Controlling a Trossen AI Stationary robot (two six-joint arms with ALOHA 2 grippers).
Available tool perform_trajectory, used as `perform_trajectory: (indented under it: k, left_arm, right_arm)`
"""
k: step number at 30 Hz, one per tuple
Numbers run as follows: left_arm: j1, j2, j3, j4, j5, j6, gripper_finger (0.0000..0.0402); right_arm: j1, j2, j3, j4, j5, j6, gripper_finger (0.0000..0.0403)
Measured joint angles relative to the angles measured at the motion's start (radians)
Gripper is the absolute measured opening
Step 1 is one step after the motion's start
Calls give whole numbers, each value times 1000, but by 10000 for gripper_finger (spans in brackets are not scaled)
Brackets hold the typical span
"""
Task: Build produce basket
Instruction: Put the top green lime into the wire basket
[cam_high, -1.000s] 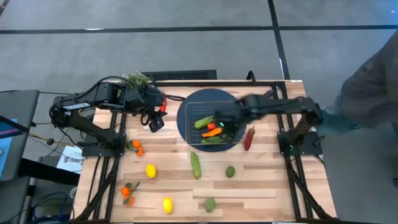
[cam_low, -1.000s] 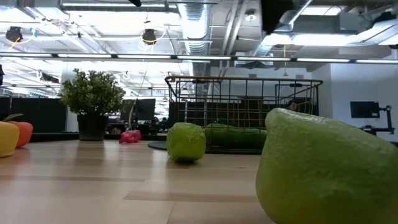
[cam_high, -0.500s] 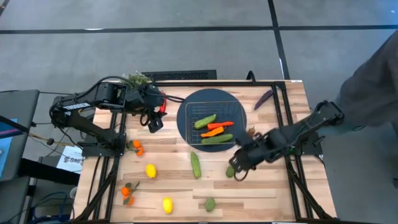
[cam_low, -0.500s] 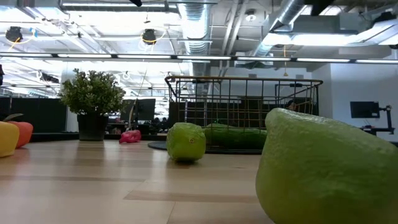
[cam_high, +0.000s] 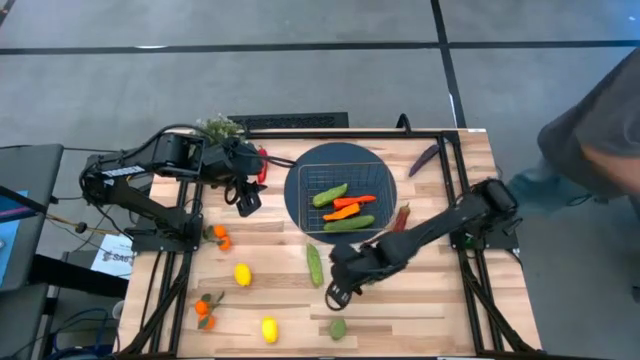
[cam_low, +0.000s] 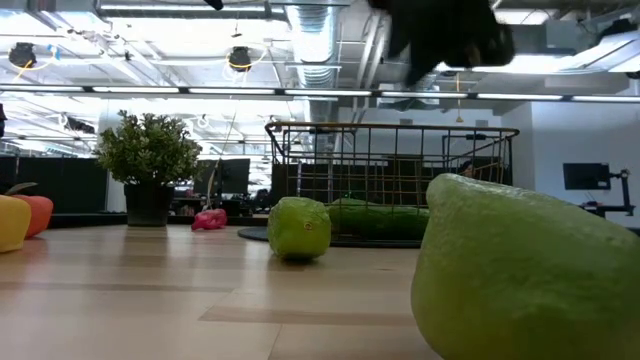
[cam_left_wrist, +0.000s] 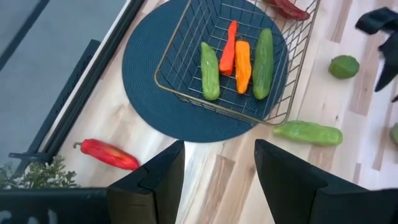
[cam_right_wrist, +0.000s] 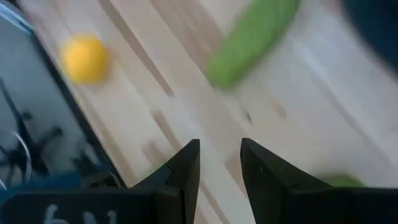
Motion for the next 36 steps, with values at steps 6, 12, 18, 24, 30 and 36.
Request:
perform_trajectory:
  k: [6,12,18,24,30,36]
  left_arm:
    - [0,0,0,-15,0,8,181]
    - [0,0,0,-7,-13,53,181]
    - [0,0,0,-8,-14,111,181]
    - [0,0,0,0,-15,156,181]
    - [0,0,0,9,-15,167,181]
    - [0,0,0,9,-14,167,181]
  right_arm:
    - [22,76,-1,-151,-179,86,132]
    - [27,85,-1,-202,-154,286,143]
    - [24,85,-1,-268,-140,379,176]
    - [15,85,-1,-373,-168,412,237]
    - [-18,85,-1,-339,-131,383,261]
    - [-54,84,-32,-326,-88,353,261]
